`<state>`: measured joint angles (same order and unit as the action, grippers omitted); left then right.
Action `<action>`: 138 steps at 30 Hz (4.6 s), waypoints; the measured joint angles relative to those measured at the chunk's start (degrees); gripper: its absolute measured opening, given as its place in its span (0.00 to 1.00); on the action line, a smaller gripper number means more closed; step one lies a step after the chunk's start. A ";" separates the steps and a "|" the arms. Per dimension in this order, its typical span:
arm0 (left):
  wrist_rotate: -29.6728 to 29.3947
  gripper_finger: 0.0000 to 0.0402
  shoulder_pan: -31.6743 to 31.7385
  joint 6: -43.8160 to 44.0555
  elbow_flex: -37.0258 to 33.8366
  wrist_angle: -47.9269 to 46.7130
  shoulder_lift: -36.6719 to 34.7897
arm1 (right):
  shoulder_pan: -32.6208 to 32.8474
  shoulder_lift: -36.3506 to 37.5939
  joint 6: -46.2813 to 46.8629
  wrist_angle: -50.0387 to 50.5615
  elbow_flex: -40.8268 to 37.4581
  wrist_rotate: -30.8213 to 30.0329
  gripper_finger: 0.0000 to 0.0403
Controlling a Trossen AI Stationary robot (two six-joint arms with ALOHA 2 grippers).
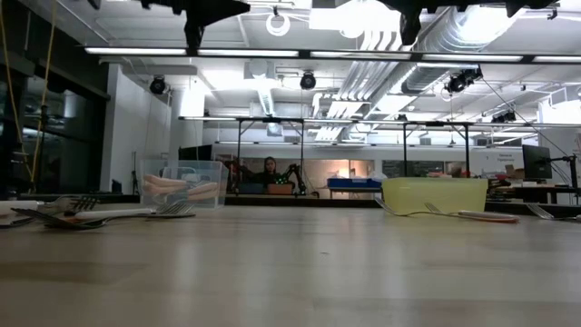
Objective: Sort silverware by color (type)
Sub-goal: Put the orange-white fork into the red bin
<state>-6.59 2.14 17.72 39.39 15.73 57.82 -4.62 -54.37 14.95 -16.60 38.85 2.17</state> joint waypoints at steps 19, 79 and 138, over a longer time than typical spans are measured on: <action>-0.31 0.00 3.80 -0.27 -6.85 12.44 -0.63 | 0.01 0.00 0.35 2.74 0.04 -0.37 0.00; -5.16 0.01 3.83 0.11 -6.83 8.04 -0.58 | -11.74 -29.78 3.38 45.91 -1.63 -2.71 0.01; 7.84 0.39 3.81 -0.95 7.16 25.27 20.20 | 1.74 -18.84 -3.44 -1.65 10.21 -2.73 0.00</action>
<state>1.26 5.96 16.77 46.54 40.99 78.02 -2.89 -73.21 11.51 -18.25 49.06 -0.56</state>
